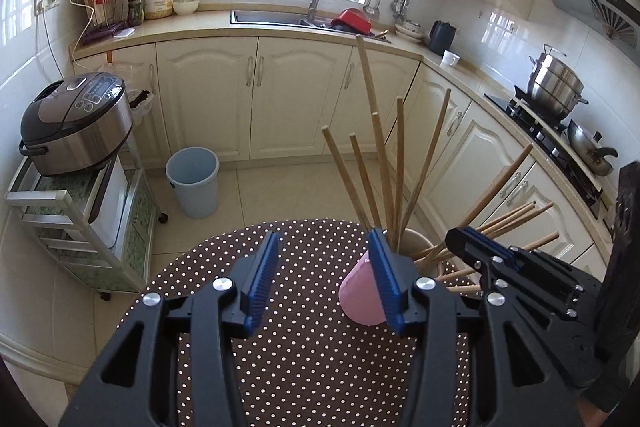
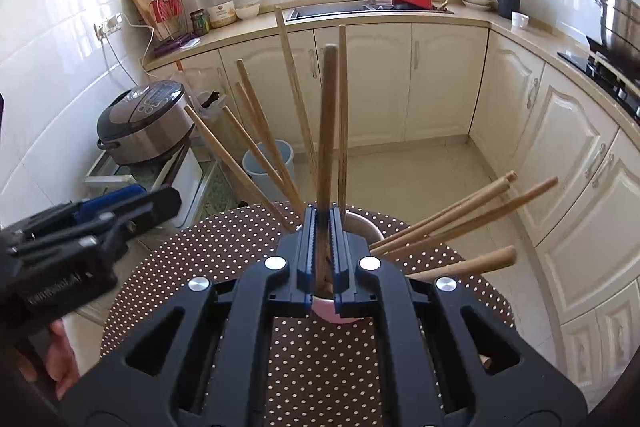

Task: Organize utensils

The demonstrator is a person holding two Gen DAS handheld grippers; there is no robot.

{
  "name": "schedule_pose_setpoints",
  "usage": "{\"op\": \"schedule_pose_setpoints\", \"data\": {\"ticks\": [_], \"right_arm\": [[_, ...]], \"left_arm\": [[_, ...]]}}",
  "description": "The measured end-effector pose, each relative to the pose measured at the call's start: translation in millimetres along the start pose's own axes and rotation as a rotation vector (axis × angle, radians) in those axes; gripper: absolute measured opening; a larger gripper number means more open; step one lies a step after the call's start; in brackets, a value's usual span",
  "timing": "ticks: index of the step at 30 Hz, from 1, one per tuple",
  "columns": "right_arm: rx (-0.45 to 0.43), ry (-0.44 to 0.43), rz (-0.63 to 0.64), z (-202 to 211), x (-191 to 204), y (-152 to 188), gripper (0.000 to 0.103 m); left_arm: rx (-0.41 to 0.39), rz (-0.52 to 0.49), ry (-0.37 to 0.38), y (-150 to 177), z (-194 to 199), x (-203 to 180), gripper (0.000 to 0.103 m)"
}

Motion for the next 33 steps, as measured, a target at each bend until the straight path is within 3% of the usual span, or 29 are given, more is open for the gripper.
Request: {"op": "schedule_pose_setpoints", "data": {"ticks": [33], "right_arm": [[-0.085,0.014,-0.072,74,25,17,0.008]], "left_arm": [[-0.030,-0.080,0.003,29,57,-9,0.049]]}}
Point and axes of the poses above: each gripper's, at about its wrist camera, not at the fingertips, and z roughly against the way its jaws point, x to its left, y to its underside, the point moved 2 cm from there along -z, roughly the way its jaws point, and after that the axes turned 14 degrees about -y, right-handed, at the moved point
